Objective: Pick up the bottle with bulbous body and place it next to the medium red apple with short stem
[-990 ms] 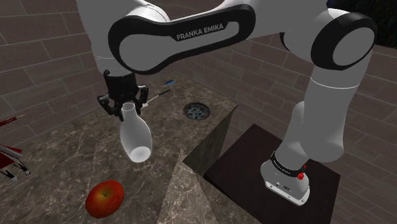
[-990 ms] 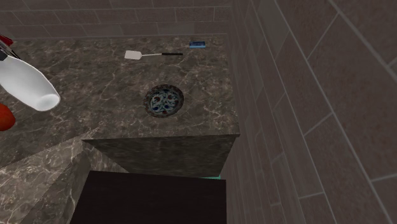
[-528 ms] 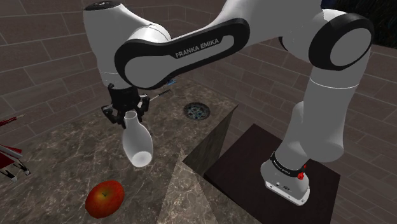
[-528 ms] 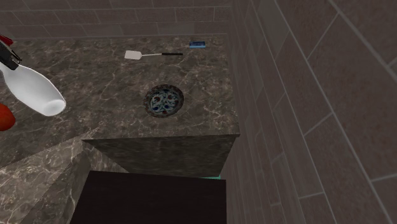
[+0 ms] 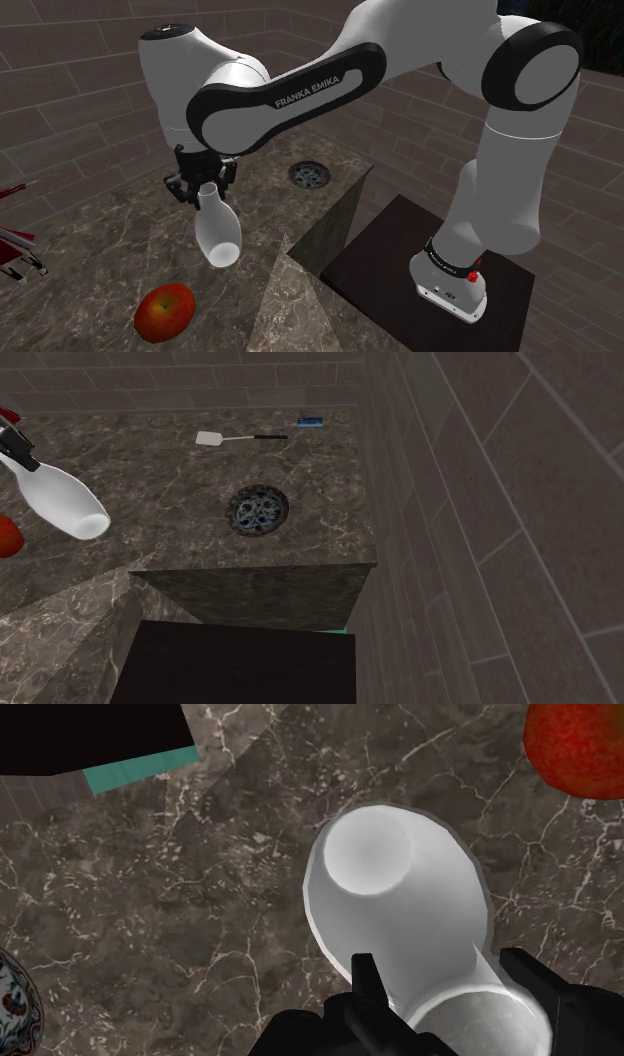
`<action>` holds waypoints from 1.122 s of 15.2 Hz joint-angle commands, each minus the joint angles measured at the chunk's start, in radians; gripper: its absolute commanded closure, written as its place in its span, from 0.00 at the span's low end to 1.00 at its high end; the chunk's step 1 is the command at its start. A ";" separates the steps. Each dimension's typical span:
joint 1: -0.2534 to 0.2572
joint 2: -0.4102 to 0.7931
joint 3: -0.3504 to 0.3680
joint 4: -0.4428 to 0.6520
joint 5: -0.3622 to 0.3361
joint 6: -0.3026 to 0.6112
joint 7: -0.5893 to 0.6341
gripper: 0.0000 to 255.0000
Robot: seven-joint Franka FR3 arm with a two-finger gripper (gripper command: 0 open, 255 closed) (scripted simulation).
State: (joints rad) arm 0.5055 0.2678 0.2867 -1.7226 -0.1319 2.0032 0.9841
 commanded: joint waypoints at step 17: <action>0.002 -0.028 0.005 0.089 0.012 -0.116 -0.009 0.00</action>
State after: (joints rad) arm 0.5082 0.2407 0.2921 -1.6331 -0.1200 1.8891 0.9761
